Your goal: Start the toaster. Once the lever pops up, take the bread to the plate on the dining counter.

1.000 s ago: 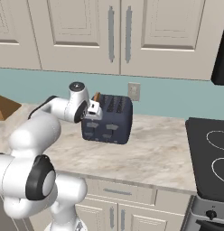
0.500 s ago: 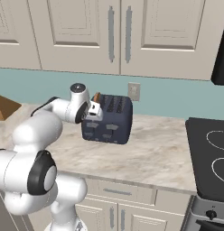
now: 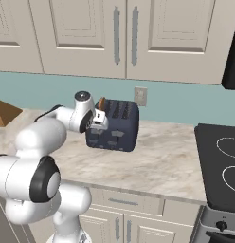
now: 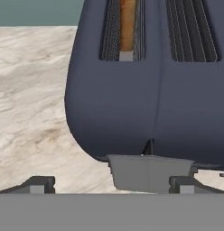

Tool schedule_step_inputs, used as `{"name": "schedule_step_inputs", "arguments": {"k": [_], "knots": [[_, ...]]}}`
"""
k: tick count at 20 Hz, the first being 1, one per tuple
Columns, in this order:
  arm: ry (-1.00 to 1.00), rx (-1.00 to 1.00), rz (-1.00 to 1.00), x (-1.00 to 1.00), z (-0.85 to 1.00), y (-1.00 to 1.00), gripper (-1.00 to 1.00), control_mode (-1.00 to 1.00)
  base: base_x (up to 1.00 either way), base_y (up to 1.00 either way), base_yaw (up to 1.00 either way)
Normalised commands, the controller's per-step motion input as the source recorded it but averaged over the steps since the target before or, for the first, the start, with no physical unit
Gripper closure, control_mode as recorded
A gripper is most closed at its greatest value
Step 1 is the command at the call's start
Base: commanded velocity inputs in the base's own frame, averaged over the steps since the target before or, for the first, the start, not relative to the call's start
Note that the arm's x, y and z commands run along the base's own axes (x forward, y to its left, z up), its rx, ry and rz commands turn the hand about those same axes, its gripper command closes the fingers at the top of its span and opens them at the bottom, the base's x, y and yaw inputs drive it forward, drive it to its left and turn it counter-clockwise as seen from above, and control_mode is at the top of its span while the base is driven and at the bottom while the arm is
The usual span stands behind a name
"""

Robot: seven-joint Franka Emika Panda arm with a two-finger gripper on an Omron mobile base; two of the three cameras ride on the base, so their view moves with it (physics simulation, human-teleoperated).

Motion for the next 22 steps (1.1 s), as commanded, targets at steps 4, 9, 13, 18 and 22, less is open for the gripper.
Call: {"name": "schedule_step_inputs", "arguments": {"k": [4, 9, 13, 18, 22], "knots": [[0.00, 0.00, 0.00, 0.01, -0.15, 0.00, -1.00, -1.00, 0.00, 0.00, 0.00], [0.00, 0.00, 0.00, 0.00, -0.11, 0.00, -1.00, -1.00, 0.00, 0.00, 0.00], [0.00, 0.00, 0.00, 0.00, -0.09, 0.00, -1.00, -1.00, 0.00, 0.00, 0.00], [0.00, 0.00, 0.00, 0.00, -0.12, 0.00, -1.00, -1.00, 0.00, 0.00, 0.00], [0.00, 0.00, 0.00, 0.00, -0.19, 0.00, -1.00, -1.00, 0.00, 0.00, 0.00]]}}
